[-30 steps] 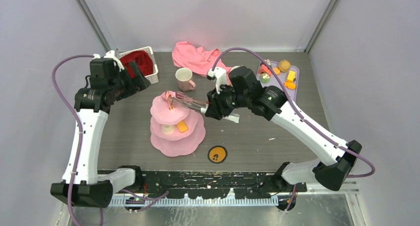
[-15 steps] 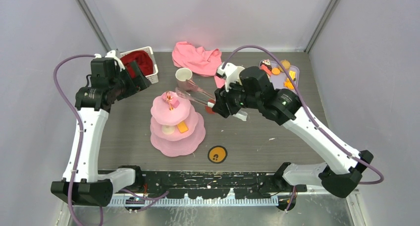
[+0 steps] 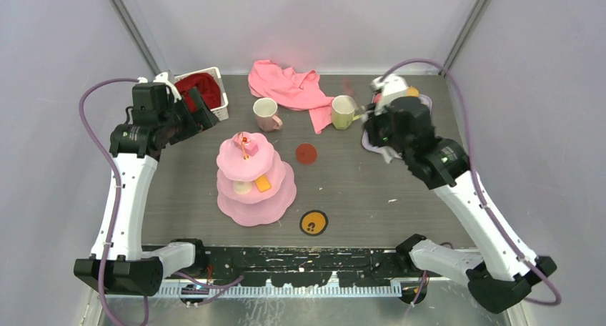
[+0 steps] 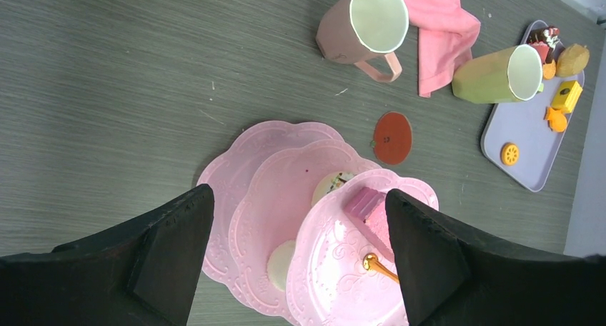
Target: Serve the afternoon tea
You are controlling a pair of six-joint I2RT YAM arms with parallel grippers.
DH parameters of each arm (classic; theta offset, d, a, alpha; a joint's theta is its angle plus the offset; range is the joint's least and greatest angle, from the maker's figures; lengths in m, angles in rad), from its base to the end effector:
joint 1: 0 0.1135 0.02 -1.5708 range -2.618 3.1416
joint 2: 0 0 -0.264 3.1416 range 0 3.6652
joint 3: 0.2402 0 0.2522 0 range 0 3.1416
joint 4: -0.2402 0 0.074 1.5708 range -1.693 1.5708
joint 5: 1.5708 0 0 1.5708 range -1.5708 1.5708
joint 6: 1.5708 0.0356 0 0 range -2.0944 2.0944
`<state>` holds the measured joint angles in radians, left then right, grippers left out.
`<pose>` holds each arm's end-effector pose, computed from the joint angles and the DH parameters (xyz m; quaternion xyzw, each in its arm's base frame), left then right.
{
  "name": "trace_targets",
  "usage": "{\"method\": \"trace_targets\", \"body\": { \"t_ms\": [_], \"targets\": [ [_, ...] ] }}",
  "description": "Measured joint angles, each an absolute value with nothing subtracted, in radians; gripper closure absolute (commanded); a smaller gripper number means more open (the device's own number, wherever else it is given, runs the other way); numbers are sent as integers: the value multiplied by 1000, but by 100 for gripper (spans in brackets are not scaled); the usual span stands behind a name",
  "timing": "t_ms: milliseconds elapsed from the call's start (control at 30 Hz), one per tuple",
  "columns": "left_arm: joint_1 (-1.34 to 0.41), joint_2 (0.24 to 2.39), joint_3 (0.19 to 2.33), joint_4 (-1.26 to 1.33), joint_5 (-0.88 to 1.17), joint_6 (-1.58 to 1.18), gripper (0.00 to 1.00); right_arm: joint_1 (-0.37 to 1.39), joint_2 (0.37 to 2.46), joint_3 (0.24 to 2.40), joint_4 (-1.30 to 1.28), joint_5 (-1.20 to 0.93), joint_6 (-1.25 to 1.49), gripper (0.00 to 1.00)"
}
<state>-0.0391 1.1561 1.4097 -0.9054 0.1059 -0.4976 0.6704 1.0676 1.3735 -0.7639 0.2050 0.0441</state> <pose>0.2224 -0.0125 0.4083 -0.1805 0.8769 -0.1632 0.4144 0.1658 0.1222 0.4276 -0.2088 0.8203 0.1023 0.5226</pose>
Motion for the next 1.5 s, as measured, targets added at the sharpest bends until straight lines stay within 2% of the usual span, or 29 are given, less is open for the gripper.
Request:
{"method": "trace_targets", "body": {
  "t_ms": [133, 200, 267, 400, 600, 767, 1500],
  "targets": [
    [-39, 1156, 1410, -905, 105, -497, 11, 319, 1011, 1291, -739, 253, 108, 85],
    [-39, 1156, 1410, -905, 105, -497, 11, 219, 1013, 1261, -737, 256, 135, 75],
    [-39, 1156, 1410, -905, 106, -495, 11, 194, 1029, 1228, -727, 241, 154, 67],
    [-39, 1156, 1410, -905, 106, -491, 11, 165, 1098, 1133, -695, 190, 181, 58],
    [-39, 1156, 1410, -905, 106, -489, 11, 132, 1220, 1062, -663, 155, 199, 49],
    [-39, 1159, 1410, -905, 114, -489, 11, 122, 1298, 1062, -590, 138, 214, 46],
    [-39, 1174, 1409, -892, 128, -489, 11, 120, 1592, 1129, -443, 180, 217, 45]
  ]
}}
